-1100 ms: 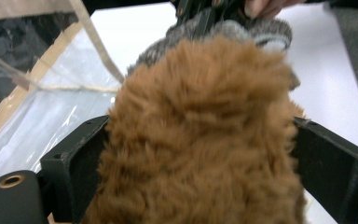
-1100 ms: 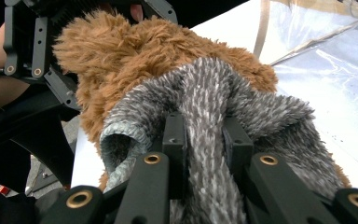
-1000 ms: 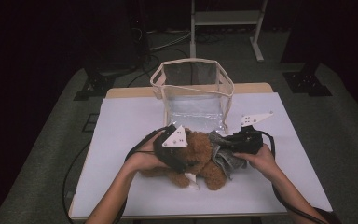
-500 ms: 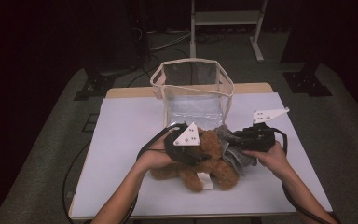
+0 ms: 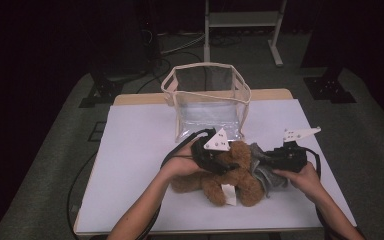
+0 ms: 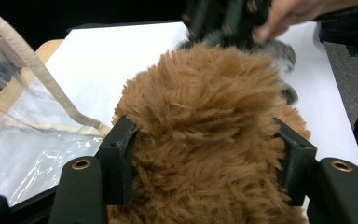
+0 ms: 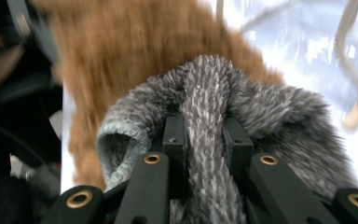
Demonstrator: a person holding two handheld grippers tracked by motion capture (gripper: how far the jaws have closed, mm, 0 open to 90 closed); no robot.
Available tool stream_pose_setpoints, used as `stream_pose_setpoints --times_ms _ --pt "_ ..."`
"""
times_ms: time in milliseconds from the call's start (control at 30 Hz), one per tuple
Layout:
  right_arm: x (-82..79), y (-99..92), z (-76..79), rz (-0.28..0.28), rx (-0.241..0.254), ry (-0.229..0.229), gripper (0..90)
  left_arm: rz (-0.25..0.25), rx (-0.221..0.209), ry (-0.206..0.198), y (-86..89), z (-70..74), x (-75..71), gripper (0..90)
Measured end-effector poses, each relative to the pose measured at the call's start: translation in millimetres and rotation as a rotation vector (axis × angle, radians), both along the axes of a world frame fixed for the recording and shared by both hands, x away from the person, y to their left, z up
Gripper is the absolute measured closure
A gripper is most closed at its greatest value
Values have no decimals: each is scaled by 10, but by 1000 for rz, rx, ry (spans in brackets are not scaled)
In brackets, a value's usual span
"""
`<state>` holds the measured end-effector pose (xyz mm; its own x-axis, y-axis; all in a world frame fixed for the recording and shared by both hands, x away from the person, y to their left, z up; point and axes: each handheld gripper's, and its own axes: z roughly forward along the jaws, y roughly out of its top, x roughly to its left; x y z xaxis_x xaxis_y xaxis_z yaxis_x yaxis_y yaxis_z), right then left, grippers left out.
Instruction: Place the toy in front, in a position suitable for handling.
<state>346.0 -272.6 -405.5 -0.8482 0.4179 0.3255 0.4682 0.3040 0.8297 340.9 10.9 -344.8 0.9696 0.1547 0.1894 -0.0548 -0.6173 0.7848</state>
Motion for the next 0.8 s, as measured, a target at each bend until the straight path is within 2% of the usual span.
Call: stream_pose_setpoints --times_ms 67,133,300,433,600,800 --pt "-28 -38 -66 1 -19 18 748 -3 12 -6 -18 6 -8 361" --pt "-44 -99 -68 -13 -20 21 748 -8 17 -7 -36 8 -17 353" --pt "-41 -176 83 -49 1 -19 748 -19 22 -7 -54 12 -26 308" --pt "-19 -116 204 -32 21 -52 746 -34 21 -2 -20 29 -34 261" --pt "-75 -45 268 -12 19 -78 743 -44 16 -9 79 50 -75 182" --pt "-75 -20 227 -10 22 -61 744 -23 -3 -34 380 28 -145 141"
